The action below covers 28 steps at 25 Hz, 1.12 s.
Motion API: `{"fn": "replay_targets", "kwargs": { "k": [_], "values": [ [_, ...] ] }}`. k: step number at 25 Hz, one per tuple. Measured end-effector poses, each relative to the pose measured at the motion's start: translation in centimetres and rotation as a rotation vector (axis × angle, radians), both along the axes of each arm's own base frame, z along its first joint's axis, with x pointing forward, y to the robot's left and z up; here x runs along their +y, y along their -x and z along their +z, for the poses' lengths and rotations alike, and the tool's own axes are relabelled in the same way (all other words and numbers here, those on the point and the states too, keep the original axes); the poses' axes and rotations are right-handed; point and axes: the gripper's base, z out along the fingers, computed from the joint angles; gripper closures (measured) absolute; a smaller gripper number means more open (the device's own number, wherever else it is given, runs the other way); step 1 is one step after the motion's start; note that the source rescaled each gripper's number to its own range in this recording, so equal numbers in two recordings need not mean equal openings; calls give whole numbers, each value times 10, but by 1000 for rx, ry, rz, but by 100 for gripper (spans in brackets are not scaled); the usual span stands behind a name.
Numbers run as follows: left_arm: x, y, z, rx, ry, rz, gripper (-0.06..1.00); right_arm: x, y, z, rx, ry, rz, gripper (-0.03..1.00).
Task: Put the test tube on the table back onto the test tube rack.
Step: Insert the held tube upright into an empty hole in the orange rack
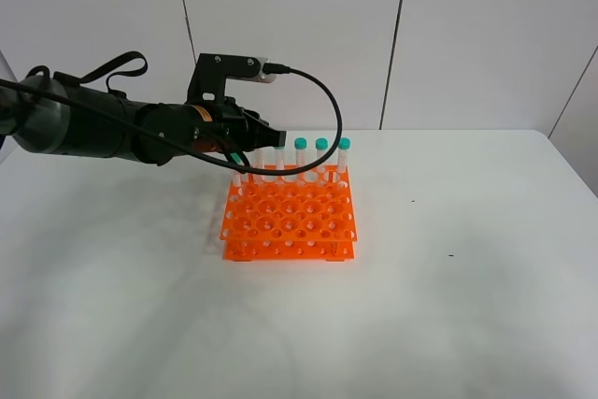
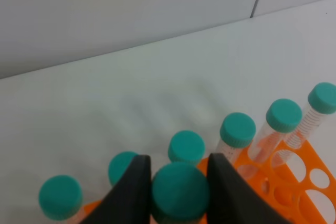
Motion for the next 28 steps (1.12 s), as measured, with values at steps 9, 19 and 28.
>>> {"fn": "replay_targets", "kwargs": {
  "k": [9,19,28],
  "values": [
    [-1,-3,-9,4,-4,2,94,0,0,0,0,-1,0,-3],
    [-2,-4,-18,17,-8,4,94,0,0,0,0,-1,0,-3],
    [-2,-5,-36,45,-25,6,94,0,0,0,0,-2,1,-3]
  ]
}}
